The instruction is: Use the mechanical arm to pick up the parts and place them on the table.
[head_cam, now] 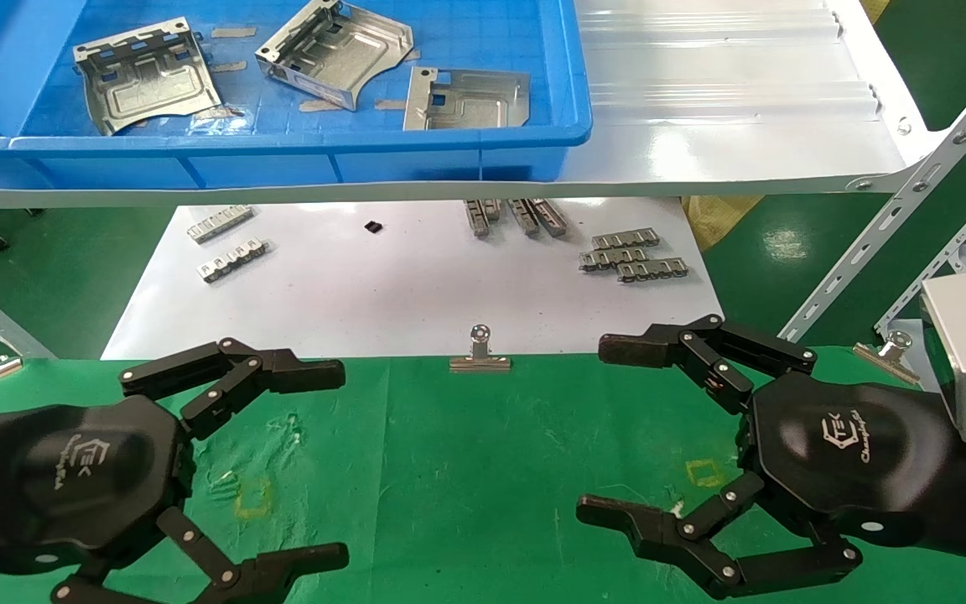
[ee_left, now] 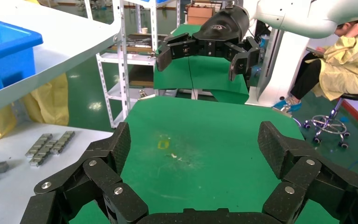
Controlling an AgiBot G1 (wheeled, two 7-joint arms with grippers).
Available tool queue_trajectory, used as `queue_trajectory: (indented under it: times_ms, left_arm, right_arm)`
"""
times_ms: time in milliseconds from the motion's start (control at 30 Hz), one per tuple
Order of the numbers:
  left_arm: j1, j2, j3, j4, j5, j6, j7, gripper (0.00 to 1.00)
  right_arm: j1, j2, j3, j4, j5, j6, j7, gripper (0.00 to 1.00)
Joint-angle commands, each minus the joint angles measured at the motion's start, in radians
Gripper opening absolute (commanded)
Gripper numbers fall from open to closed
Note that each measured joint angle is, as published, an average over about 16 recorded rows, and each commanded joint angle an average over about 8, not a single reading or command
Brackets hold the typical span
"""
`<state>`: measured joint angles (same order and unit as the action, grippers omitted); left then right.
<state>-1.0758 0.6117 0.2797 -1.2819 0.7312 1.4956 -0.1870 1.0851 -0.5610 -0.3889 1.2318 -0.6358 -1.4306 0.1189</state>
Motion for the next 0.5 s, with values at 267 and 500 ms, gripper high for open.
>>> queue_trajectory:
  times_ms: [267, 500]
  left_arm:
    - [0.0, 0.0, 0.0, 0.0, 0.0, 0.0, 0.0, 1.0]
    - [0.0, 0.0, 0.0, 0.0, 0.0, 0.0, 0.0, 1.0]
  right_arm:
    - [0.0, 0.0, 0.0, 0.0, 0.0, 0.0, 0.0, 0.85]
    - [0.0, 0.0, 0.0, 0.0, 0.0, 0.0, 0.0, 0.0]
